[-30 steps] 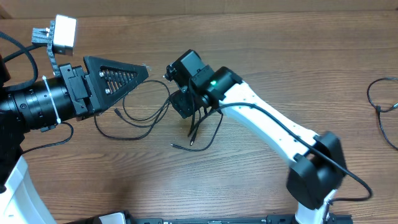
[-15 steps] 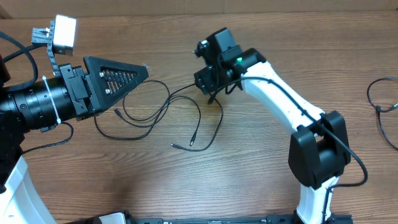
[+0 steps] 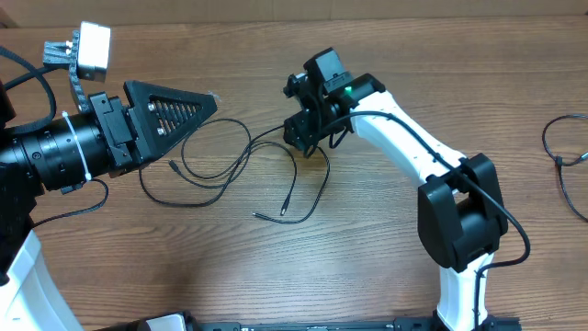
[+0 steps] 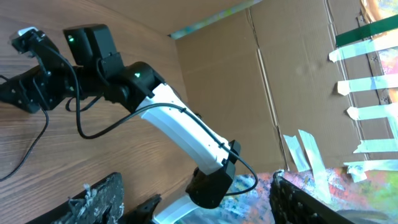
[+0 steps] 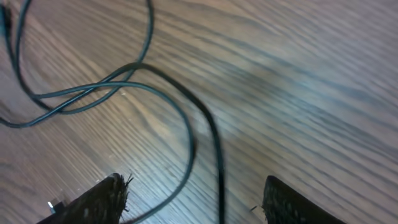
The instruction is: Untangle cables
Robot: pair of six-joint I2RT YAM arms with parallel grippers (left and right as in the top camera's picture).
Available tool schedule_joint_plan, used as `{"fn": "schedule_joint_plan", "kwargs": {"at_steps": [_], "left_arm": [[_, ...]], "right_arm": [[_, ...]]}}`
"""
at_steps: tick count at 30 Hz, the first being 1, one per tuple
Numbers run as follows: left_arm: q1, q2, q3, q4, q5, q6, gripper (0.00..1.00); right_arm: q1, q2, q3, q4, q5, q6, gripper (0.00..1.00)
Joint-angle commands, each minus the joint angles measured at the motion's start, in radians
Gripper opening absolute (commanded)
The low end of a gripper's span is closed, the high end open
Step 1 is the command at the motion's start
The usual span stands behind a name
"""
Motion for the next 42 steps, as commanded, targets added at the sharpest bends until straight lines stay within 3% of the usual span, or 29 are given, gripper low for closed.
{"fn": "schedule_joint_plan", "kwargs": {"at_steps": [1,4,5,6,7,18,30,35,42], "left_arm": [[-0.007,-0.006,0.001,-0.002,-0.003,0.018,0.75],[-0.007,-0.006,0.001,-0.002,0.018,0.018,0.75],[-0.007,-0.006,0.001,-0.002,0.021,0.018,0.75],[-0.007,-0.006,0.001,-0.002,0.024,0.018,0.75],[-0.007,-0.006,0.001,-0.002,0.024,0.018,0.74],[-0.007,-0.006,0.001,-0.002,0.019,0.019,0.75],[-0.007,-0.005,0.001,-0.002,-0.124,0.027,0.80],[-0.007,-0.005,0.001,-0.002,-0.122,0.027,0.82],[-0.007,-0.005,0.001,-0.002,-0.122,0.034,0.82]], "right_arm": [[0.001,-0.002,-0.055,0.013,0.002,0.003,0.72],[-0.002,-0.002,-0.112,0.050,0.031,0.037,0.71],[-0.002,-0.002,-0.127,0.060,0.030,0.037,0.64],[-0.002,-0.002,-0.137,0.067,0.030,0.037,0.15],[-0.002,-0.002,-0.146,0.072,0.029,0.037,0.04],[-0.016,-0.066,-0.014,0.059,0.026,0.105,0.04],[-0.049,-0.262,0.489,-0.245,0.038,0.104,0.04],[-0.051,-0.312,0.736,-0.323,0.243,0.105,0.04],[-0.084,-0.374,0.951,-0.285,0.582,0.105,0.04]]}}
